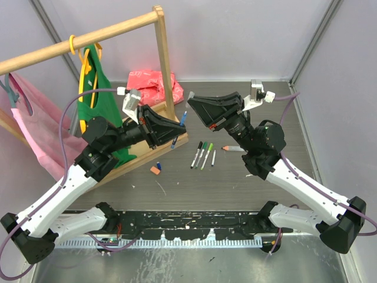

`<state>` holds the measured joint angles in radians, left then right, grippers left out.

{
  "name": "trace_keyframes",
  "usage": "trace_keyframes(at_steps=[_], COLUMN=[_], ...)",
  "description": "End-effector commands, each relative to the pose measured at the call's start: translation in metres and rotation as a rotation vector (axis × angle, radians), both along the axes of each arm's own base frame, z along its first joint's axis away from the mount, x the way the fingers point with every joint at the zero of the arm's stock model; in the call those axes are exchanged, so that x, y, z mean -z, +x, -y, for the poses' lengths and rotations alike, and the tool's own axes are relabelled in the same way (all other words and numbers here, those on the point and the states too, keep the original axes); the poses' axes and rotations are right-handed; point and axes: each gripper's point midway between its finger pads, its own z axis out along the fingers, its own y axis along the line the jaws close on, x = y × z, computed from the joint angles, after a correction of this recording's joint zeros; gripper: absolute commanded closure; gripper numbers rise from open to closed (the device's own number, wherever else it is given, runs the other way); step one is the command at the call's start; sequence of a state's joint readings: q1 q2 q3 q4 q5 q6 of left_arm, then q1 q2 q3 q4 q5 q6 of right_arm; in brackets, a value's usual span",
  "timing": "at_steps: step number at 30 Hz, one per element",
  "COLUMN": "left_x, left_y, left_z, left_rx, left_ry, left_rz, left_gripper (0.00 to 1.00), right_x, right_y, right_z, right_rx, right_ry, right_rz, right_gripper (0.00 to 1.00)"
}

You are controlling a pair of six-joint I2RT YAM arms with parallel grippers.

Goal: Insert the pens into the pen caps
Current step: Insert the pen cap onto the pen.

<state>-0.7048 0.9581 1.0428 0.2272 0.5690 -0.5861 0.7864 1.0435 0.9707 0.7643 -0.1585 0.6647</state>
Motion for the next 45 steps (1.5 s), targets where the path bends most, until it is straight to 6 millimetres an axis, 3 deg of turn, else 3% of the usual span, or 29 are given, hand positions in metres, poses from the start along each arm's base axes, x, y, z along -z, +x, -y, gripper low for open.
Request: trace_keyframes(at_steps=[1,45], left_x=[-0.017,-0.02], left_y=[-0.003,-0.001], left_z=[-0.005,-0.006], left_rx=[-0.012,-0.027], left_ry=[-0.043,-0.048], left_rz=[0.051,0.058], left_gripper=[1.0,1.0], right_x=[-0.023,0.004], right_y=[-0.016,-0.014], right_z=[0.009,-0.001], right_rx=[-0.024,-0.071], right_ry=[0.061,0.025], right_rz=[0.065,0.006], right_gripper=[1.0,1.0])
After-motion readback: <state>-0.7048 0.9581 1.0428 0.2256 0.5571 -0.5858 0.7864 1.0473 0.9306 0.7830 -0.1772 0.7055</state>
